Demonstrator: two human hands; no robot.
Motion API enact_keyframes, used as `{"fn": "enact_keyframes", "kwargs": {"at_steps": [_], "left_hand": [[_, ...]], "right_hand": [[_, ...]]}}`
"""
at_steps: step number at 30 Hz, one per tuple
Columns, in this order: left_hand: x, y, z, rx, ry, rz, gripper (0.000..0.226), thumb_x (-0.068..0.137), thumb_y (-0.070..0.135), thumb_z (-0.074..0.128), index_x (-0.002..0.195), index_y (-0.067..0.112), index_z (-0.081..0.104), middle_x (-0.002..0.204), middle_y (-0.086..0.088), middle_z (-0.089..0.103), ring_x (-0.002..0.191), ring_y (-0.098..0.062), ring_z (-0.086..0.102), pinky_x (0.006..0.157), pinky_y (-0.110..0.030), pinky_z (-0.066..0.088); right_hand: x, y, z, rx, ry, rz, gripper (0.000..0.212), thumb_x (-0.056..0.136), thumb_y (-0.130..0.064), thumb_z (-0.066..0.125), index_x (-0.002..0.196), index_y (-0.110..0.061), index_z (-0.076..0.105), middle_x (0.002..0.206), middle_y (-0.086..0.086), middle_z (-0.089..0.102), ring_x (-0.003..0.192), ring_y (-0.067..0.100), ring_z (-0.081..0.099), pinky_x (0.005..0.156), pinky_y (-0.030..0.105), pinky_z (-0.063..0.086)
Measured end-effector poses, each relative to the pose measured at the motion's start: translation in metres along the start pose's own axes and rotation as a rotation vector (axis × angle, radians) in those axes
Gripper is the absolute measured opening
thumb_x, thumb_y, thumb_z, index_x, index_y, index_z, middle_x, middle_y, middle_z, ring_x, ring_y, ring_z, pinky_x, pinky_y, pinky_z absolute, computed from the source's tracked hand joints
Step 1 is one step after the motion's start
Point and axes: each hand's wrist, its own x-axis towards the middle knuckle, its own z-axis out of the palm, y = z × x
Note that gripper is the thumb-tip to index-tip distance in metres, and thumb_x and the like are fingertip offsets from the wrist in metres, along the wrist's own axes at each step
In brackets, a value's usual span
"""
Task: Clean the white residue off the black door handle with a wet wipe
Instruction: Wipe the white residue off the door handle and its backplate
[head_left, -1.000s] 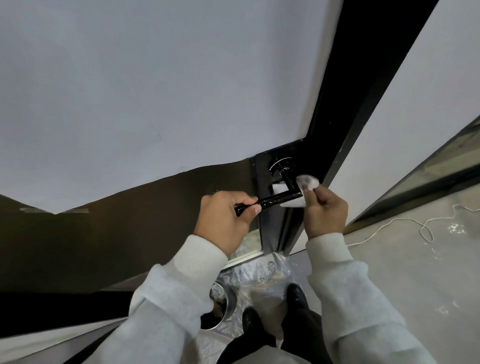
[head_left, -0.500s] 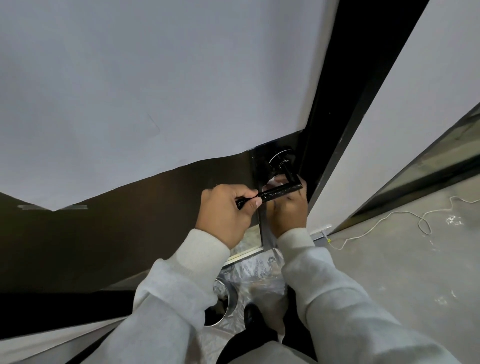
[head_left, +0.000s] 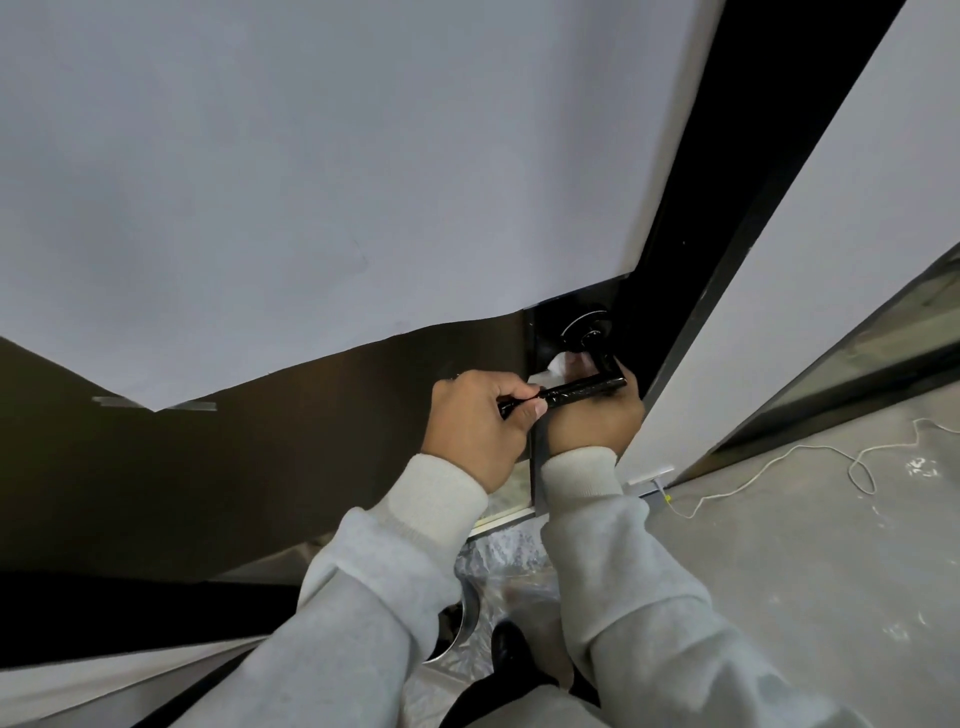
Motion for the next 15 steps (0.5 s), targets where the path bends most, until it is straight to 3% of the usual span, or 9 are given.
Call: {"fn": "enact_keyframes", "kwargs": {"at_steps": [4,9,11,13,15], "left_hand": [[0.001,0.000,0.001,0.018,-0.009,-0.005,0.013,0.089,0.033,0.072,0.101,0.030,0.079,0.102,0.008,0.075,0.112,-0.022,0.048,0.086,-0.021,0.030],[0.003,-0.003,0.002,-0.026,0.004,-0.009,0.011,0.087,0.033,0.075,0.097,0.031,0.079,0.098,0.005,0.075,0.114,-0.026,0.056,0.097,-0.029,0.045],[0.002,-0.003,0.003,-0.019,0.003,-0.011,0.012,0.088,0.033,0.075,0.098,0.030,0.079,0.101,0.006,0.076,0.117,-0.025,0.053,0.096,-0.024,0.041],[0.001,-0.003,0.002,-0.010,0.008,-0.006,0.012,0.088,0.034,0.074,0.099,0.030,0.079,0.102,0.007,0.076,0.118,-0.025,0.054,0.096,-0.023,0.039],[0.002,-0.004,0.002,-0.023,0.003,-0.009,0.010,0.088,0.033,0.075,0.097,0.030,0.079,0.100,0.007,0.076,0.116,-0.025,0.055,0.097,-0.025,0.041]], "right_hand": [[-0.017,0.009,-0.006,0.026,-0.151,-0.066,0.021,0.081,-0.018,0.079,0.100,-0.013,0.069,0.097,0.006,0.075,0.090,0.013,0.073,0.083,0.032,0.059],[-0.004,0.012,-0.002,0.008,-0.125,0.031,0.017,0.074,-0.020,0.080,0.091,-0.020,0.078,0.090,0.002,0.078,0.087,0.018,0.075,0.086,0.040,0.060],[0.010,0.005,-0.005,-0.075,-0.001,-0.023,0.026,0.077,-0.010,0.074,0.101,-0.020,0.078,0.098,0.000,0.077,0.091,0.018,0.072,0.087,0.023,0.056],[0.015,-0.006,-0.006,-0.085,0.053,-0.033,0.030,0.080,0.000,0.071,0.108,-0.009,0.076,0.098,0.001,0.071,0.088,0.014,0.066,0.074,0.000,0.044],[0.008,-0.006,-0.005,-0.137,0.019,-0.016,0.021,0.080,-0.009,0.074,0.100,-0.014,0.077,0.089,-0.003,0.072,0.079,0.010,0.066,0.065,-0.002,0.042]]}}
